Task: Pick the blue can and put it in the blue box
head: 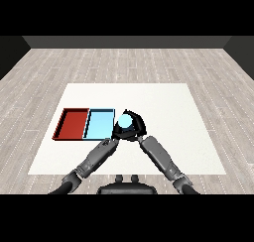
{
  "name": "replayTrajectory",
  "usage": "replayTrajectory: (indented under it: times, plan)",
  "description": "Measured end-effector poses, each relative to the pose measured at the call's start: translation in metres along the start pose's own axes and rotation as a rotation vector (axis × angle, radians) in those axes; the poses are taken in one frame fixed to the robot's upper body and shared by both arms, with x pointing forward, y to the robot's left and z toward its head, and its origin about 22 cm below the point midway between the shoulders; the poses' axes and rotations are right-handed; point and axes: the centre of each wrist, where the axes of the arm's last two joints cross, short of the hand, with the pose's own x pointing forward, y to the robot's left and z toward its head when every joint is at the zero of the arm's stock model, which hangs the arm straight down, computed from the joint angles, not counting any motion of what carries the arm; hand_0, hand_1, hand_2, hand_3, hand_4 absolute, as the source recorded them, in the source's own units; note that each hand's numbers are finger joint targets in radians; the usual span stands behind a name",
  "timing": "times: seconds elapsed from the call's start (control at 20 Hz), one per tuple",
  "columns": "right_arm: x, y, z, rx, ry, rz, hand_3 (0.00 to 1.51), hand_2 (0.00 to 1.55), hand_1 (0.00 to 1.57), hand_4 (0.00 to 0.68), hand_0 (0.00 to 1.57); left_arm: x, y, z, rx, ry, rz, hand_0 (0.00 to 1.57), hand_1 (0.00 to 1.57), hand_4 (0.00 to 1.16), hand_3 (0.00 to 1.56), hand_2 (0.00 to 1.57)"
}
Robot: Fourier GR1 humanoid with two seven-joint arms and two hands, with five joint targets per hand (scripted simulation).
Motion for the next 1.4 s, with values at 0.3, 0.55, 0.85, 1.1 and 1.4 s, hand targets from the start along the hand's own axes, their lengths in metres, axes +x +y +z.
replayTrajectory:
  times: [0.3, 0.55, 0.85, 1.1, 1.4]
  plan:
    - [-0.002, 0.003, -0.003, 0.014, -0.006, 0.002, 1.37, 1.46, 1.45, 0.511, 1.45, 0.0, 0.002, 0.001, 0.054, 0.019, -0.037, 0.0, 0.0, 0.78, 0.0, 0.39]
    - [-0.003, 0.007, -0.003, 0.011, -0.017, 0.005, 1.38, 1.46, 1.43, 0.529, 1.43, -0.003, 0.002, 0.002, 0.102, 0.036, -0.047, 1.57, 1.57, 1.13, 1.47, 1.57]
    - [0.0, 0.002, -0.008, 0.013, -0.014, -0.006, 1.37, 1.46, 1.42, 0.531, 1.42, 0.0, -0.003, -0.002, 0.152, 0.052, -0.086, 1.57, 1.57, 1.14, 1.46, 1.55]
    - [-0.009, 0.004, -0.007, 0.013, -0.017, -0.023, 1.03, 1.19, 1.1, 0.4, 1.1, -0.006, 0.0, -0.001, 0.185, 0.057, -0.124, 1.57, 1.57, 1.14, 1.46, 1.55]
    - [-0.002, 0.004, -0.004, -0.002, -0.002, 0.031, 0.0, 0.0, 0.0, 0.0, 0.0, -0.005, -0.003, -0.003, 0.179, 0.046, -0.128, 1.57, 1.57, 1.14, 1.47, 1.56]
